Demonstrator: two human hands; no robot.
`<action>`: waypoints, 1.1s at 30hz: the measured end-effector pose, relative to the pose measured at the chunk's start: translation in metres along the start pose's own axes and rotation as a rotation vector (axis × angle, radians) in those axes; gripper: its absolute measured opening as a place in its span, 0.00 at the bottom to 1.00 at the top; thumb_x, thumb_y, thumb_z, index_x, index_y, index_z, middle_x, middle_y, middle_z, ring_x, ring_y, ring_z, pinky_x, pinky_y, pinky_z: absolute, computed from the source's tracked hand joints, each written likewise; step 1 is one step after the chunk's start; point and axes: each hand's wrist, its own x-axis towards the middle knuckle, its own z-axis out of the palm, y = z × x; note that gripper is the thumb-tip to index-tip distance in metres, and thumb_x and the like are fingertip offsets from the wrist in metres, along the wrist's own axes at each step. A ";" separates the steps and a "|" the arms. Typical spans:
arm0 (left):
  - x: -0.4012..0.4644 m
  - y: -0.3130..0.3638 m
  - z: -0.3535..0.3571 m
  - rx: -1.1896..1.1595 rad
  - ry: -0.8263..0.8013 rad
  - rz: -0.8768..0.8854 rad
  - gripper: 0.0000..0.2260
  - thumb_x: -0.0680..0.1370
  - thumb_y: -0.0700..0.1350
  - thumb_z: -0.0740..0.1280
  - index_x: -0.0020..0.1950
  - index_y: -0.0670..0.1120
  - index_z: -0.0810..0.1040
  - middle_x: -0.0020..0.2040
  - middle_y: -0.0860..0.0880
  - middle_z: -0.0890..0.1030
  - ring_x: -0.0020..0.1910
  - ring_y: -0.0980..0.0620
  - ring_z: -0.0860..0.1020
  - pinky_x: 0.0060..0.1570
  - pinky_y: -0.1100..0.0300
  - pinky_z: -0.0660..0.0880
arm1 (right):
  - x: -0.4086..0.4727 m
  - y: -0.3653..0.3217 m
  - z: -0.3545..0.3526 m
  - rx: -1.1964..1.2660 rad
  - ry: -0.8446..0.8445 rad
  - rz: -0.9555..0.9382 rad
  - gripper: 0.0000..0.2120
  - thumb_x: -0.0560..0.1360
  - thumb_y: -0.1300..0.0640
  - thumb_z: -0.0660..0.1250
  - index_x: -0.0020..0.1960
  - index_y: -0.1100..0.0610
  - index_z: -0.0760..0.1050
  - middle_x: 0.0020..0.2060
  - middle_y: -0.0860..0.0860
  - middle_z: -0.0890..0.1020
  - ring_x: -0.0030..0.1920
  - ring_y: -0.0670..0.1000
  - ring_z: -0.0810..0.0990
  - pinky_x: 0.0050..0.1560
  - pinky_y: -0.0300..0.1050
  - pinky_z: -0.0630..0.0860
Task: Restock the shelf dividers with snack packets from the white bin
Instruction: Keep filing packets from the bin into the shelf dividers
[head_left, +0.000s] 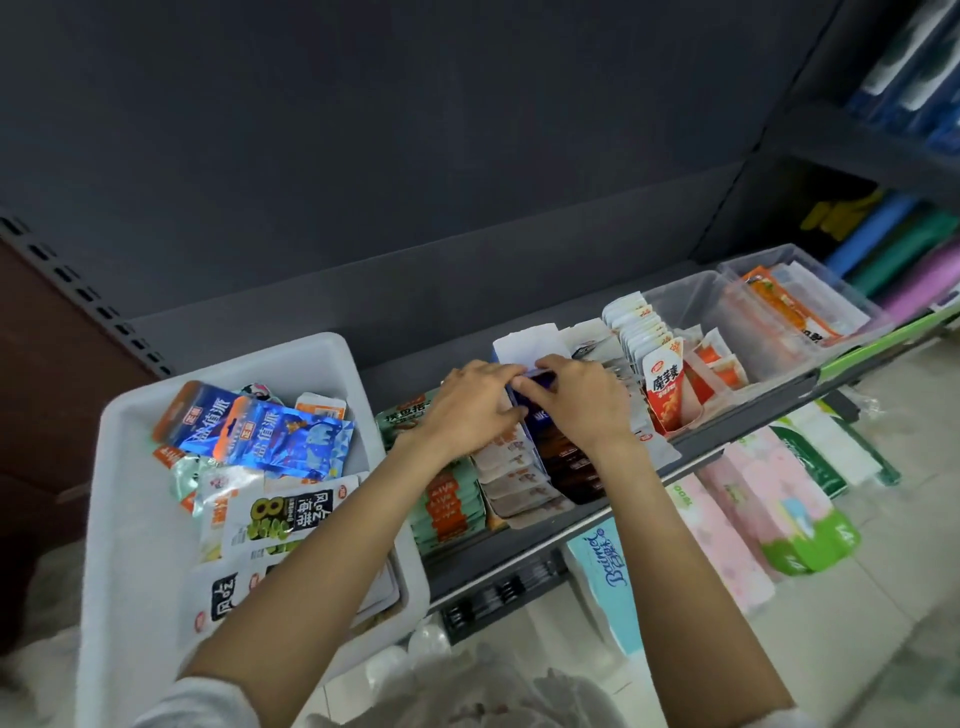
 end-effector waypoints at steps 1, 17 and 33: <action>-0.007 -0.003 -0.007 -0.004 -0.001 0.007 0.23 0.76 0.50 0.66 0.70 0.51 0.68 0.66 0.49 0.75 0.66 0.49 0.68 0.62 0.53 0.66 | -0.005 0.000 -0.007 -0.016 0.063 -0.025 0.24 0.74 0.37 0.61 0.62 0.51 0.76 0.46 0.55 0.84 0.48 0.57 0.82 0.42 0.48 0.78; -0.184 -0.207 -0.014 -0.281 0.328 -0.918 0.13 0.76 0.42 0.65 0.61 0.45 0.76 0.58 0.46 0.80 0.55 0.44 0.78 0.51 0.58 0.70 | -0.006 -0.225 0.096 -0.076 -0.340 -0.694 0.14 0.77 0.58 0.60 0.62 0.56 0.74 0.58 0.56 0.77 0.57 0.58 0.77 0.50 0.48 0.73; -0.172 -0.164 -0.026 -1.229 0.611 -0.859 0.18 0.75 0.45 0.69 0.64 0.45 0.74 0.55 0.49 0.80 0.55 0.52 0.78 0.49 0.63 0.72 | -0.010 -0.212 0.101 0.488 -0.244 -0.433 0.03 0.76 0.56 0.67 0.49 0.55 0.77 0.43 0.49 0.82 0.42 0.50 0.80 0.42 0.44 0.75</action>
